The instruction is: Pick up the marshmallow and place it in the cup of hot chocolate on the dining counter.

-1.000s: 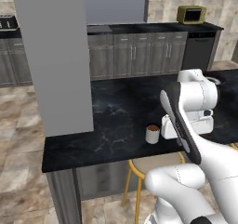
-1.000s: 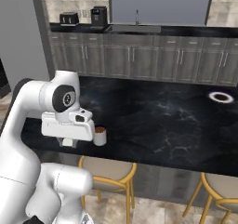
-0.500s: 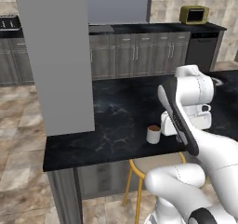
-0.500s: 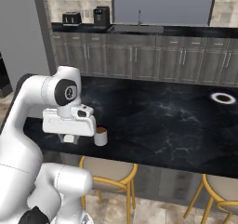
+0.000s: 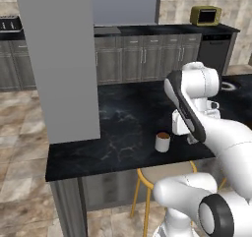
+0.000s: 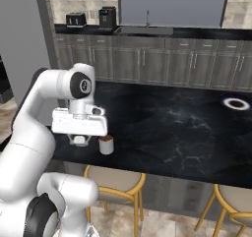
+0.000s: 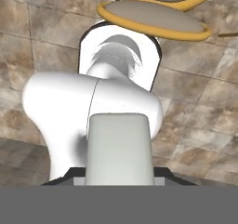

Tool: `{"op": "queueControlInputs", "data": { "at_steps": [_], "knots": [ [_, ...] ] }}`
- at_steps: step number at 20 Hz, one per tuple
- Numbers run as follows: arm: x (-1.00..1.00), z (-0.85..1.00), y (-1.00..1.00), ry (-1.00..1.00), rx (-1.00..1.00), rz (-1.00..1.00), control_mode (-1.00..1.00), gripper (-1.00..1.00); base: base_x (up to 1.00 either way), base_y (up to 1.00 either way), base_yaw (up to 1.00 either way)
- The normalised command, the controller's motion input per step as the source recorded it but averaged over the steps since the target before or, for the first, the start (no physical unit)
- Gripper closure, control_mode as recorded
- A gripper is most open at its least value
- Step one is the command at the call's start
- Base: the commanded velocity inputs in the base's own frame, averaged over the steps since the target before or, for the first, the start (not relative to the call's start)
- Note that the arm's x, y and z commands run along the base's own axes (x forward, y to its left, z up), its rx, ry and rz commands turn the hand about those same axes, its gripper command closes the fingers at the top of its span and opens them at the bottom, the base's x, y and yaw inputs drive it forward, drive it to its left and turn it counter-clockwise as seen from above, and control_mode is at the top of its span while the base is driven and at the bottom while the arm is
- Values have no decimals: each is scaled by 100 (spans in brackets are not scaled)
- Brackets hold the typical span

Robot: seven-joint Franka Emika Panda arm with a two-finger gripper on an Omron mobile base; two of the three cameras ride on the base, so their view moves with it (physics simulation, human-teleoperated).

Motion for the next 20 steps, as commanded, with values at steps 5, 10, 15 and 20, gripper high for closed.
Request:
{"op": "queueControlInputs", "data": {
  "at_steps": [5,10,15,20],
  "knots": [
    [27,7,-11,8,13,9,-100,100,0,0,0],
    [54,0,-2,20,12,2,-100,100,0,0,0],
    [65,0,0,29,0,0,-100,100,0,0,0],
    [48,0,0,26,-1,0,-100,100,0,0,0]
  ]
}}
